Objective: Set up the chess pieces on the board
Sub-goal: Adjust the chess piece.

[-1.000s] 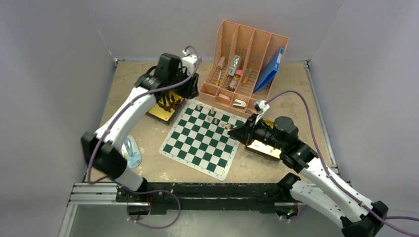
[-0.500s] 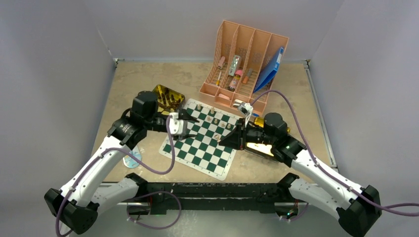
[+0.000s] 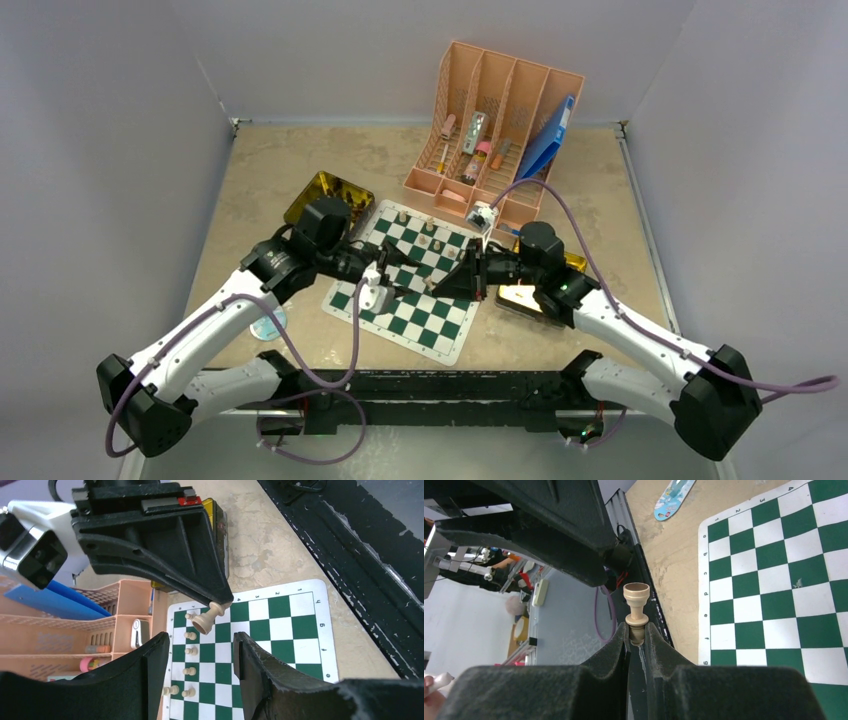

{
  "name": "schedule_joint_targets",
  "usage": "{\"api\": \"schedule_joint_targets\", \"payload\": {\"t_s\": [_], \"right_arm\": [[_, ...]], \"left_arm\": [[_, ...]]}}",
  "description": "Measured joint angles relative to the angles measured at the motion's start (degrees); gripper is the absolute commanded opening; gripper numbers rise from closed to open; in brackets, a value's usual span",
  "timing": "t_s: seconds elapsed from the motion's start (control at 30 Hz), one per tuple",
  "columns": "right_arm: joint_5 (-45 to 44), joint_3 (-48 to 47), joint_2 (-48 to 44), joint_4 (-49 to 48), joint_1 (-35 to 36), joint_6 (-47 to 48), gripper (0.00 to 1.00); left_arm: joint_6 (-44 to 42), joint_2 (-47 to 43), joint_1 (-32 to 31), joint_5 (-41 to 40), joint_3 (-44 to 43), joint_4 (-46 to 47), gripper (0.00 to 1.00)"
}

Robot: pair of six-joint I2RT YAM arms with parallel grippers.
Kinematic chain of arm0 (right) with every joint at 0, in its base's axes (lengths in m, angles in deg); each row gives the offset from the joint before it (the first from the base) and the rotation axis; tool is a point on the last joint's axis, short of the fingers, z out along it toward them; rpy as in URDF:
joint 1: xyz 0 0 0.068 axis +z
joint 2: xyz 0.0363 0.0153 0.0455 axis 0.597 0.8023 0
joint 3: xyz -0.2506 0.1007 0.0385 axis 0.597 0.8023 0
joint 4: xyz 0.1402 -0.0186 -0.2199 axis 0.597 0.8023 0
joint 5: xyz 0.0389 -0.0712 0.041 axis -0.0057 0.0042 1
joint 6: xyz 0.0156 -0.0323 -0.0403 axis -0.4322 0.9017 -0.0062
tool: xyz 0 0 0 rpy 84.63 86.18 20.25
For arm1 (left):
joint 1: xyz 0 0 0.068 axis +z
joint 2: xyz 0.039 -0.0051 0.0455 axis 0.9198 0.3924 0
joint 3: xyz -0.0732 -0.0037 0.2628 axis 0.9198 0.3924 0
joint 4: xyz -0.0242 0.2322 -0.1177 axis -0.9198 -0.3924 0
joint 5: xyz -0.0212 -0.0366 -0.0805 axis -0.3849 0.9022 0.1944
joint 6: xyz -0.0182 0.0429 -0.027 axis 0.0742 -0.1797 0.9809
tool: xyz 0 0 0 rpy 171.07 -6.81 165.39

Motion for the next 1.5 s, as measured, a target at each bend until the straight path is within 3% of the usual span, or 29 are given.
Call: {"api": "schedule_joint_targets", "payload": {"t_s": [0.5,0.63,0.73,0.83,0.9,1.1,1.3,1.5], "right_arm": [[3.2,-0.4,3.8,-3.6,0.4,-1.4,0.0],[3.5,-0.4,3.8,-3.5,0.5,-1.4,0.0],[4.0,-0.4,3.8,-3.4,0.7,-1.4,0.0],[3.6,-0.4,3.2,-2.4,0.7,-1.2,0.07],[2.0,-0.4,2.1,-1.4,0.7,-1.1,0.12],[-4.0,-0.1,-5.3,-1.5,0.9,-1.9,0.26],[-7.8,4.5,-11.1,-12.0,0.8,-7.3,0.3],[-9.7,5.1,-11.0,-15.3,0.8,-10.3,0.33]], "left_arm": [[-7.9,4.3,-9.4,-11.7,0.0,-2.1,0.41],[-8.3,4.7,-11.7,-15.6,-0.6,-2.1,0.3],[-8.2,4.9,-13.6,-18.5,-1.0,-2.1,0.16],[-7.4,4.9,-14.3,-20.7,-1.0,-3.4,0.03],[-6.3,4.9,-14.4,-21.4,-1.0,-2.7,0.0],[2.3,0.4,-14.9,-23.3,0.9,4.5,0.0],[19.8,-6.4,-15.0,-24.7,8.7,16.6,0.0],[37.0,-9.8,-15.0,-26.0,16.3,31.8,0.0]]}}
